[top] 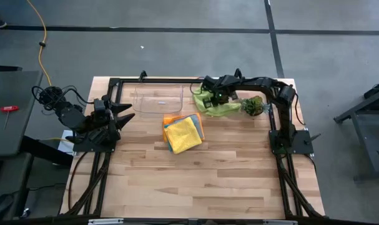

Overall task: Fold microfiber towels
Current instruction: Fold the green towel

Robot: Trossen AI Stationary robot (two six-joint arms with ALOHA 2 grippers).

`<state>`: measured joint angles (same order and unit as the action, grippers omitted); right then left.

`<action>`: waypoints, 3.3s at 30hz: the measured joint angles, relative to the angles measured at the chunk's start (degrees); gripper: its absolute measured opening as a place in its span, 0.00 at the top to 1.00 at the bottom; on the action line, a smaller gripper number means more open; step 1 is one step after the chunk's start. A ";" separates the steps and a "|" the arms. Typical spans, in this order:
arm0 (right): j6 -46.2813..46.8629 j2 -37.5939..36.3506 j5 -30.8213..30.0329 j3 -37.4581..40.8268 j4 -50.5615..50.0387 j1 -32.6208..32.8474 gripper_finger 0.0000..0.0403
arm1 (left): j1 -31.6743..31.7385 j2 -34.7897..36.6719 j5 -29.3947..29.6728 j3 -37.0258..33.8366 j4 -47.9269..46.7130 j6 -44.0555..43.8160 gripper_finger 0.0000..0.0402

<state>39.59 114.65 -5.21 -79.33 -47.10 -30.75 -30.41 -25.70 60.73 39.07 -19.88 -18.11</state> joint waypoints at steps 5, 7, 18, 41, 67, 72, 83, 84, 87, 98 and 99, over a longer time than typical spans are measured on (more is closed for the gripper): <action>-2.27 -1.80 1.90 3.45 -2.51 4.75 0.95 | 0.01 -0.02 0.00 0.00 0.00 -1.25 0.46; -2.14 -3.14 2.62 5.61 -3.58 7.21 0.95 | -0.01 -0.02 -0.02 -0.02 0.00 -1.27 0.46; 16.53 -16.40 6.31 24.97 -3.08 25.76 0.99 | 0.00 -0.01 -0.04 0.00 0.02 -2.94 0.46; 49.44 -10.09 -0.73 19.46 31.27 59.71 1.00 | -0.01 -0.17 -0.07 -0.01 0.39 -2.93 0.46; 78.62 -24.54 1.17 17.36 -7.09 79.66 0.46 | 0.00 -0.17 -0.09 0.00 0.27 -2.79 0.46; 86.07 -27.18 -0.31 24.45 -0.41 85.04 0.46 | -0.01 -0.17 -0.09 0.00 0.24 -2.91 0.46; 79.49 -27.34 -7.22 37.19 17.73 84.02 0.46 | -0.01 -0.17 -0.54 0.00 1.01 -4.84 0.46; 79.45 -27.34 -8.23 38.30 19.43 83.76 0.46 | 0.02 -0.17 -1.76 0.00 1.85 -6.42 0.46; 77.45 -27.62 -8.83 40.55 23.80 82.96 0.46 | 0.02 -1.09 -10.69 0.02 8.28 -8.08 0.46; 65.06 -30.69 -12.26 34.82 24.59 82.57 0.87 | -0.01 -23.79 -21.29 0.02 18.94 -3.82 0.46; 63.22 -31.72 -13.23 33.81 24.34 82.54 0.94 | -0.01 -25.58 -21.27 0.02 19.82 -4.15 0.46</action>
<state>102.81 82.93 -18.44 -45.52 -22.76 51.79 -30.41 -51.28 39.46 39.09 -0.06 -22.26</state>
